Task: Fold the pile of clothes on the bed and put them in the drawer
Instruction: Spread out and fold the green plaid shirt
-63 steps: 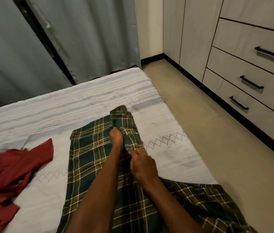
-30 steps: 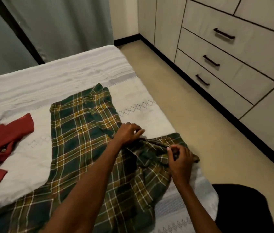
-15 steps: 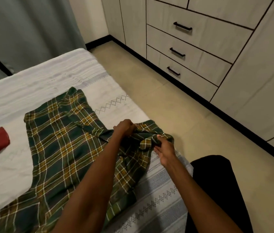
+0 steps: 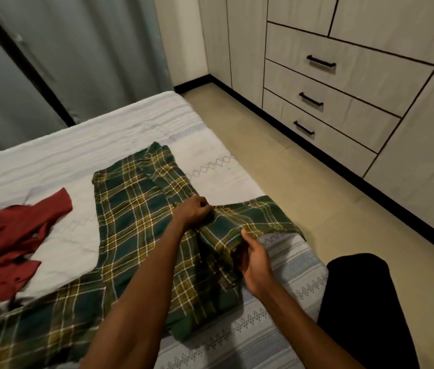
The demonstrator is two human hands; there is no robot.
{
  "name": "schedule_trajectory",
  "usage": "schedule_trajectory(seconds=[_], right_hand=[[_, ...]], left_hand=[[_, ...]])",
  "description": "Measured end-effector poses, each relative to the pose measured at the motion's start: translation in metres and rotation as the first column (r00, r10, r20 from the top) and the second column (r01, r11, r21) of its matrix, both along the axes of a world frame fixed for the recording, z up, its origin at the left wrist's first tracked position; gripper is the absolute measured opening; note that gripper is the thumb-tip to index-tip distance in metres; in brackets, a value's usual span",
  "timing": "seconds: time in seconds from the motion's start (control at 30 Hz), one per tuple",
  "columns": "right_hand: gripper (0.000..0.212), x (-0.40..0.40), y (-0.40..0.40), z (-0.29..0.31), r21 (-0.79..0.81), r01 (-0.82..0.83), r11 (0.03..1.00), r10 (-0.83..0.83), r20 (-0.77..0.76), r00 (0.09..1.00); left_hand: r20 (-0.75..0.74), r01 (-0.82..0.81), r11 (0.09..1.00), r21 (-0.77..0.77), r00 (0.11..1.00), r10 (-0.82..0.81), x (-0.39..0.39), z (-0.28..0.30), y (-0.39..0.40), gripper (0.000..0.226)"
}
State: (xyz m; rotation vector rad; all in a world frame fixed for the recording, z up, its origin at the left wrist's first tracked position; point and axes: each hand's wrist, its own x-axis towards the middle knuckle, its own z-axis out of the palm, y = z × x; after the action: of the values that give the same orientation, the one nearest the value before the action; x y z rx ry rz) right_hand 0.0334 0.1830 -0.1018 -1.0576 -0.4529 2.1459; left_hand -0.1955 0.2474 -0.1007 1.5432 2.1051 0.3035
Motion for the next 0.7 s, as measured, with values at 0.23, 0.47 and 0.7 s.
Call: schedule_trajectory(seconds=[0.23, 0.47, 0.7], right_hand=[[0.082, -0.031, -0.041, -0.054, 0.002, -0.134, 0.991, 0.129, 0.258, 0.958], [0.032, -0.030, -0.052, -0.013, 0.295, -0.517, 0.804, 0.208, 0.674, 0.709], [0.038, -0.002, -0.037, -0.008, 0.120, -0.821, 0.559, 0.455, 0.783, 0.424]], left_hand=[[-0.045, -0.098, 0.994, 0.043, 0.994, 0.100, -0.013, -0.024, -0.067, 0.033], [-0.030, -0.177, 0.981, 0.085, 0.983, 0.180, -0.011, -0.034, -0.086, 0.034], [-0.171, -0.248, 0.967, 0.063, 0.952, 0.255, -0.012, -0.059, -0.109, 0.036]])
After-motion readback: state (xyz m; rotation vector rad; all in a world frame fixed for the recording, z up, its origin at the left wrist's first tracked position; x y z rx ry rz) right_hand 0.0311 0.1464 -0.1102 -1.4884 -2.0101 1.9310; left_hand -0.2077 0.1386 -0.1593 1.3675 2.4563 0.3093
